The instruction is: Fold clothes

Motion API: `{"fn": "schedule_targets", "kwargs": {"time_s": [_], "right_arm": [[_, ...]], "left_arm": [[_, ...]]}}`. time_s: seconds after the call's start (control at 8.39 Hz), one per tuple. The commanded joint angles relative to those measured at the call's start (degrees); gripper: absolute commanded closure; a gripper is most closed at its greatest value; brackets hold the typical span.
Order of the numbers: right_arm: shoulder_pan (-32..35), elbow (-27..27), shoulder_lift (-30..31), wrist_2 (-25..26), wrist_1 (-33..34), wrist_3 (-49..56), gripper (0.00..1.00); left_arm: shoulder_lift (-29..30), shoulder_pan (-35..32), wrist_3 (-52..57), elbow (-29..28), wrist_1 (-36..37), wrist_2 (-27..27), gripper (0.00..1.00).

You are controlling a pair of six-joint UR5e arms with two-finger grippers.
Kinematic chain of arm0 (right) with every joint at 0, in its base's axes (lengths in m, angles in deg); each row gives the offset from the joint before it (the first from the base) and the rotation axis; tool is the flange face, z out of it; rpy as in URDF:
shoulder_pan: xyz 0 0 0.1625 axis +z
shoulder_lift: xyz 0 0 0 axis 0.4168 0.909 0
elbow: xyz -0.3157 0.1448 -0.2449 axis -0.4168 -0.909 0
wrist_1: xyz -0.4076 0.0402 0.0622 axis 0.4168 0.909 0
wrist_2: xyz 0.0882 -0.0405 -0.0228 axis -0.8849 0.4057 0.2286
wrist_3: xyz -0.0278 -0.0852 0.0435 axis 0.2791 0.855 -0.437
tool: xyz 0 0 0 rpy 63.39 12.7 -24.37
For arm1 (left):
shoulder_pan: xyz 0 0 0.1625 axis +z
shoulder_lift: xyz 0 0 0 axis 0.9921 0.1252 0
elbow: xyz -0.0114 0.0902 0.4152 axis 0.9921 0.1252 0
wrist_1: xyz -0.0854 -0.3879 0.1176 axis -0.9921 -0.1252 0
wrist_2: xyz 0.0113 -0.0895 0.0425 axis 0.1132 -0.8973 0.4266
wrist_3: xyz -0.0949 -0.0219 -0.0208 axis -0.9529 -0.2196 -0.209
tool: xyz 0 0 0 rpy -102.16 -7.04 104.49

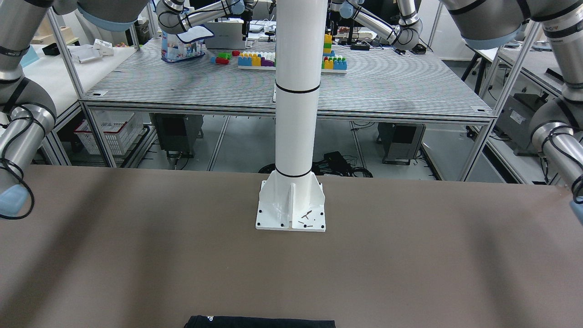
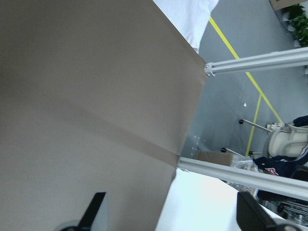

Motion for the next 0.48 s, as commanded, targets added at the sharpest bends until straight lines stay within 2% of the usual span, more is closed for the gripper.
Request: {"fn": "schedule_targets", "kwargs": {"time_s": [0.0, 0.12, 0.36], "right_arm": [[1.98, 2.03, 2.55, 4.36, -1.35, 3.59, 0.06], [1.97, 2.21, 2.46, 3.49, -0.91, 1.5, 0.06], [1.97, 2.04, 2.81, -2.9, -0.99, -1.25, 0.06]], "left_arm": [[-1.28, -0.34, 1.33, 1.08, -0.09, 7.01, 0.0], [-0.4, -0.33, 0.46, 0.75, 0.43, 5.87, 0.0], [-1.96, -0.51, 1.24, 2.06, -0.35, 6.04, 0.0]]}}
